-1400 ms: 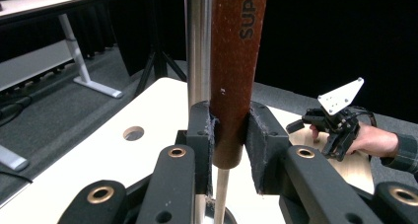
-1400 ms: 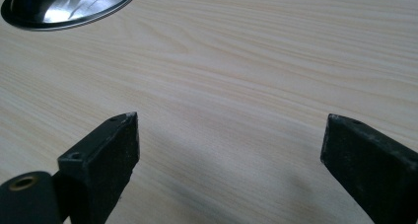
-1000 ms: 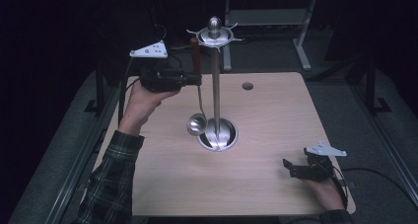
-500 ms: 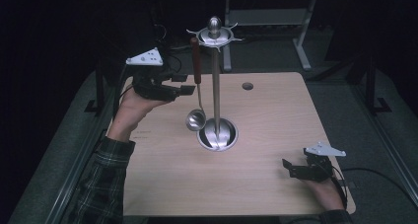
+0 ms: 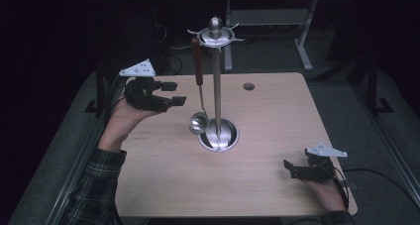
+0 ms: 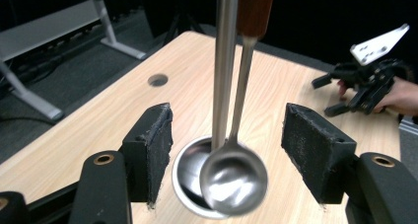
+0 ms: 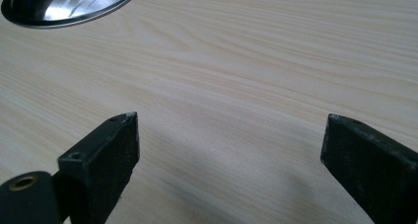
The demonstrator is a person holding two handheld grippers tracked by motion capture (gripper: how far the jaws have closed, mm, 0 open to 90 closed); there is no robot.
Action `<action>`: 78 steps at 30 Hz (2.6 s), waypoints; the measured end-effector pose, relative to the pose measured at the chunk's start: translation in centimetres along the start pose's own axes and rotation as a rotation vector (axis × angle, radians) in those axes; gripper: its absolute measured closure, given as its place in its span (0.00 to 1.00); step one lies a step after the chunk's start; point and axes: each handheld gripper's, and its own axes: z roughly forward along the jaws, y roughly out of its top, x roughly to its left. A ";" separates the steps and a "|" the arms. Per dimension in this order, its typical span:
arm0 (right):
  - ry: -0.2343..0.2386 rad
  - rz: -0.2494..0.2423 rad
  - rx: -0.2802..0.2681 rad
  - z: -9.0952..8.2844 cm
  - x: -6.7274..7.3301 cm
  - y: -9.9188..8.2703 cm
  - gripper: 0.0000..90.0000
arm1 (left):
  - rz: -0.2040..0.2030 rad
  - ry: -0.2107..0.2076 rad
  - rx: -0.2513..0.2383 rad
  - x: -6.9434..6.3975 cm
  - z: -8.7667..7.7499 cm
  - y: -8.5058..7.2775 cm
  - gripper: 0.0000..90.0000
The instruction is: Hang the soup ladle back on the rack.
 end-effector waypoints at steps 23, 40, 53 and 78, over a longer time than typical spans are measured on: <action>-0.003 0.000 0.001 0.0 0.0 0.0 0.08 | -0.057 0.116 0.047 -1.2 -1.0 -8.3 0.39; -0.003 -0.005 -0.002 0.0 0.0 0.0 0.08 | -0.095 0.196 0.100 -1.7 -0.4 -14.1 0.33; -0.002 -0.004 -0.002 -0.1 0.1 0.1 0.08 | -0.125 0.255 0.117 -1.9 -0.6 -18.4 0.22; 0.001 -0.009 -0.004 0.0 0.2 0.1 0.08 | -0.151 0.316 0.168 -1.1 0.6 -22.5 0.00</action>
